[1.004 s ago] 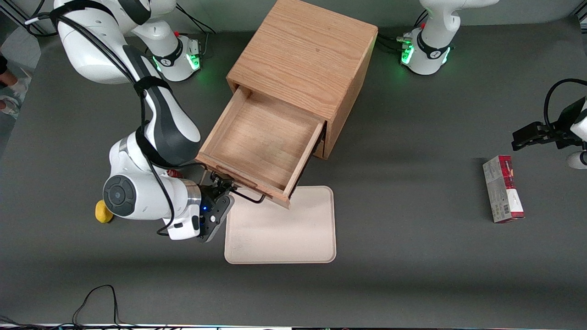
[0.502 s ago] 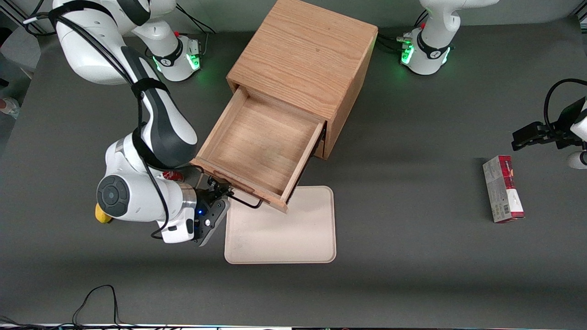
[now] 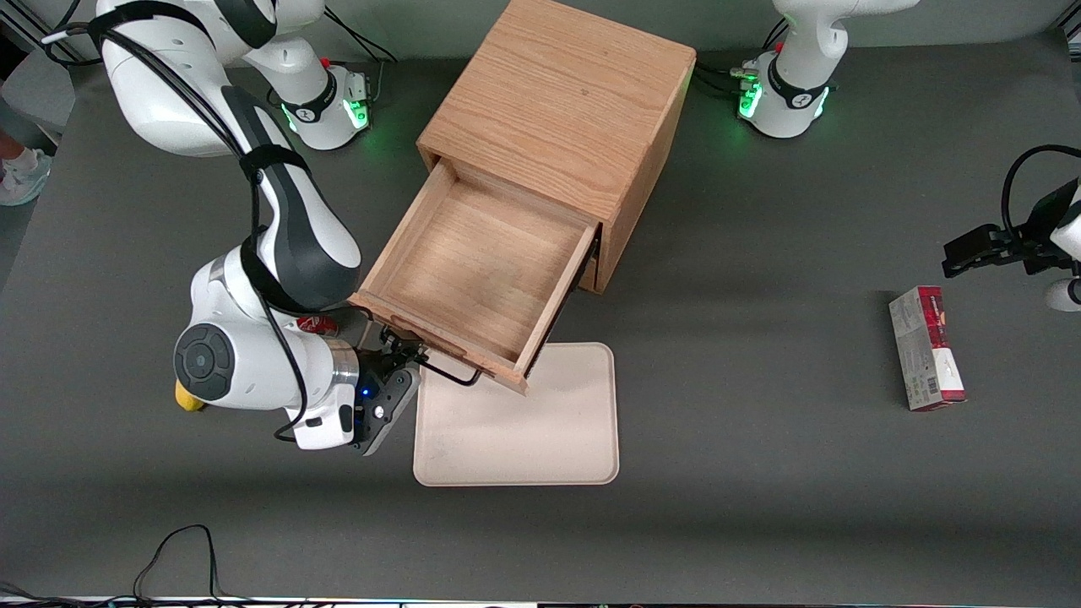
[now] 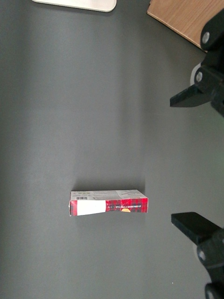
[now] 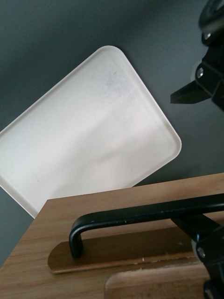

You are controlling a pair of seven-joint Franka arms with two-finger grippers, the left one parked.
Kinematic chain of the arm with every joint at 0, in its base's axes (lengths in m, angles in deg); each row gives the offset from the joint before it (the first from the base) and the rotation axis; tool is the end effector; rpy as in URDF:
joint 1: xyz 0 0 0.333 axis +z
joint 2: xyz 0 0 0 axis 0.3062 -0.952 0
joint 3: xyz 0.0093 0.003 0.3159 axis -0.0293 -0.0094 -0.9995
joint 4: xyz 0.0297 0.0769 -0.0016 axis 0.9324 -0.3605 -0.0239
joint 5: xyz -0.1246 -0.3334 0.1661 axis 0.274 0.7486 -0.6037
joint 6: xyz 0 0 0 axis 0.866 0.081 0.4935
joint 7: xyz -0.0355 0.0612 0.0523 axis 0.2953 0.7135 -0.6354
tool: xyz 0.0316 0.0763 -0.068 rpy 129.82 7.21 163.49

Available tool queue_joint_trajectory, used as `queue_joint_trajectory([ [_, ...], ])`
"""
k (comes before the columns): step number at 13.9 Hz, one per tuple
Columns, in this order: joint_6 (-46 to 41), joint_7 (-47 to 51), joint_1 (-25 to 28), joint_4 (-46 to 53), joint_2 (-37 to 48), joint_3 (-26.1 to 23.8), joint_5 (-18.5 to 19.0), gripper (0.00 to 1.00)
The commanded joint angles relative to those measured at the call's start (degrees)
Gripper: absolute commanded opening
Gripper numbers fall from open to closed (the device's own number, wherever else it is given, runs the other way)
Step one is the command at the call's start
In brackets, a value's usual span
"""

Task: Open upper drawer
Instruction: 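Keep pulling the handle to slide the drawer further open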

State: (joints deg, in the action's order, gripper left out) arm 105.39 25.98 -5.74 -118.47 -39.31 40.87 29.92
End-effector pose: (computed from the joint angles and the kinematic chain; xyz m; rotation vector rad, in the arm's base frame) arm 0.6970 0.2597 0.3902 -2.5713 -1.2320 0.0213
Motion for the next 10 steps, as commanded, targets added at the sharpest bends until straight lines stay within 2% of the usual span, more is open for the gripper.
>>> queue_joint_trajectory([
  [1, -0.02, -0.54, -0.39, 3.33, -1.03, 0.33, 0.9, 1.0],
  [5, -1.42, -0.45, -0.39, 4.12, -0.06, 0.24, 0.73, 1.0],
  [10, -7.13, -0.36, -0.31, 6.5, 0.2, 0.07, 0.73, 1.0],
])
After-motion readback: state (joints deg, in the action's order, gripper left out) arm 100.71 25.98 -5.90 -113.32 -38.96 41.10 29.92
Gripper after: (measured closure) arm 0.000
